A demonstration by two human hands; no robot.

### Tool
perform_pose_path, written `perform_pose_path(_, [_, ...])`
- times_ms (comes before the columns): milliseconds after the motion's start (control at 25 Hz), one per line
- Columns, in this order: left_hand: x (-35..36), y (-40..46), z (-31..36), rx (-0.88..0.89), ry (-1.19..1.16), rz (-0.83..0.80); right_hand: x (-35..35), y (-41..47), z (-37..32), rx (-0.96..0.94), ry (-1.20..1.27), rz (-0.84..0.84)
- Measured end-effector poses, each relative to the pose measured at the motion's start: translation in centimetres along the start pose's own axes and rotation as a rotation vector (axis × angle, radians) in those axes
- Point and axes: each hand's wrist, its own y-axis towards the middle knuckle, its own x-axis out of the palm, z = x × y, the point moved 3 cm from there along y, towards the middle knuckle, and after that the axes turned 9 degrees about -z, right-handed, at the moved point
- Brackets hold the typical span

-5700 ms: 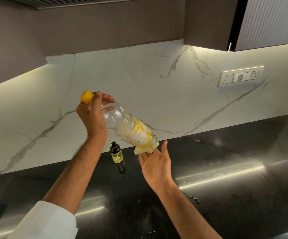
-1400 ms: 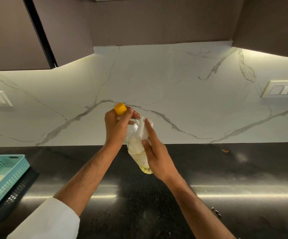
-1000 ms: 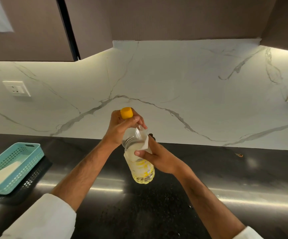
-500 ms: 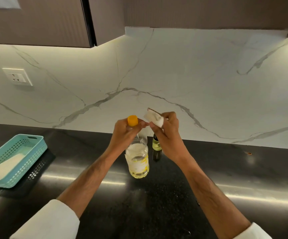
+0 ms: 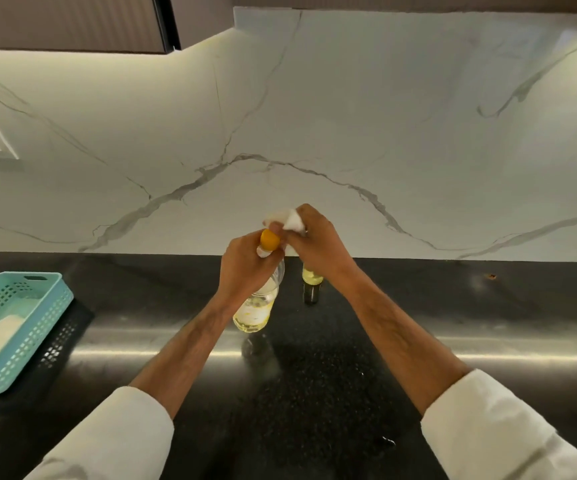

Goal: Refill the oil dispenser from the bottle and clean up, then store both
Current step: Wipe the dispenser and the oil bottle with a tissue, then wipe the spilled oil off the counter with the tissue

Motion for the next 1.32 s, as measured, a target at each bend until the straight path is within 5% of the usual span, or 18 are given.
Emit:
perform_pose_path(440, [4.3, 8.3, -6.9, -0.194, -0.401, -0.099, 0.4, -6.0, 14.7, 0.586, 0.751, 0.050])
perform_pose_path(720, [6.0, 13.8, -7.3, -0.181, -0.356, -0.109, 0.6, -8.9, 18.1, 0.781, 1.014, 0.183])
perform_pose_path(1120, [7.3, 17.3, -8.9, -0.217, -0.321, -0.146, 1.6, -10.2, 20.4, 0.778, 0.854, 0.242])
perform_pose_path(1320, [5.5, 11.2, -6.3, -0.143, -0.159, 0.112, 1.8, -11.0, 19.8, 0.730, 0.910, 0.250])
